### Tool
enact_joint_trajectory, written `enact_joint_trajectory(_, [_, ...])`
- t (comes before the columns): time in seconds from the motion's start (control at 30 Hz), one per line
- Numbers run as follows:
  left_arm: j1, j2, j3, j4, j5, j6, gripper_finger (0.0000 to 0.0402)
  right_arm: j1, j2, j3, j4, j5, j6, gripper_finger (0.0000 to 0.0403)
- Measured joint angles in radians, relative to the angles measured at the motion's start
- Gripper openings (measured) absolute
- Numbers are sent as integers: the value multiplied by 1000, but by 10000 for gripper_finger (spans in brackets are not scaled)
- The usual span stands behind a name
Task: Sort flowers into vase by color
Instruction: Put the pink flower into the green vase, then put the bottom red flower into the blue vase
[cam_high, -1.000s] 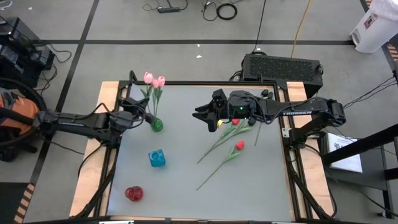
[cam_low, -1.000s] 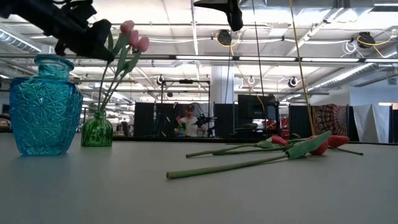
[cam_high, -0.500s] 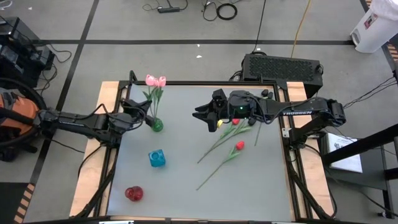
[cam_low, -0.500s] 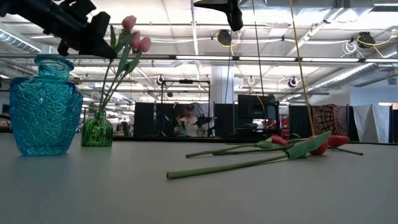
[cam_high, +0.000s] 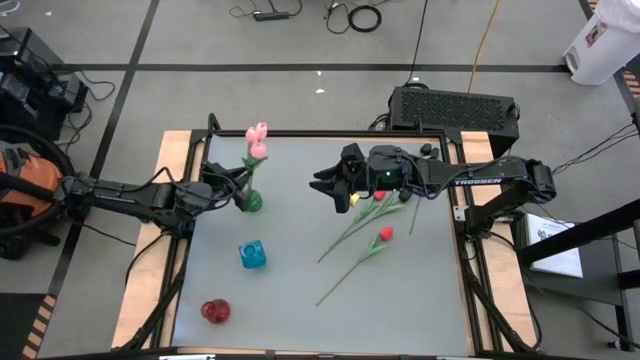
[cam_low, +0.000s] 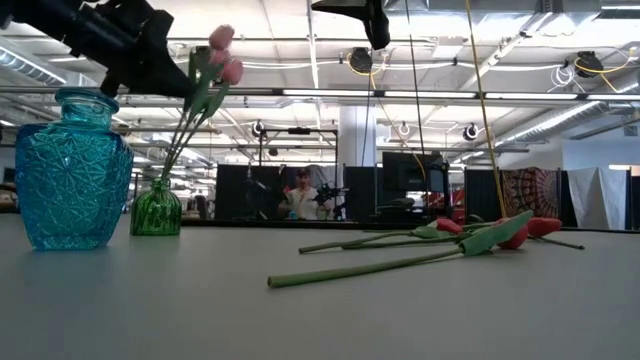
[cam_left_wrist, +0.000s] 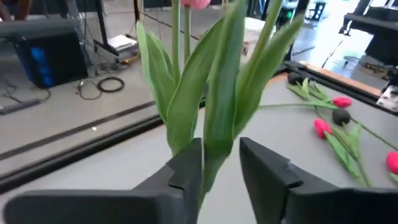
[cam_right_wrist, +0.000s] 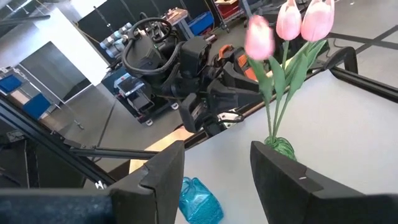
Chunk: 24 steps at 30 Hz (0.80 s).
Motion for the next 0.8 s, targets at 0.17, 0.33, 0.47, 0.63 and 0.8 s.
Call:
enact_joint_trajectory(0.17, [0,-2,13,-62,48,-25,156,0,0,0,-9,0,-7,176])
enact_joint_trajectory(0.33, [0,-2,83,-162,94,-25,164,0,0,0,-42,0,-14,176])
enact_joint_trajectory(0.47, [0,-2,159,-258,128,-23,164,0,0,0,-120,-3,1,176])
enact_joint_trajectory(0.63, [0,-2,236,-307,189,-24,164,1,-3,0,-216,-12,68,176])
enact_joint_trajectory(0.8, [0,-2,298,-305,274,-24,164,2,-3,0,-344,-64,193,176])
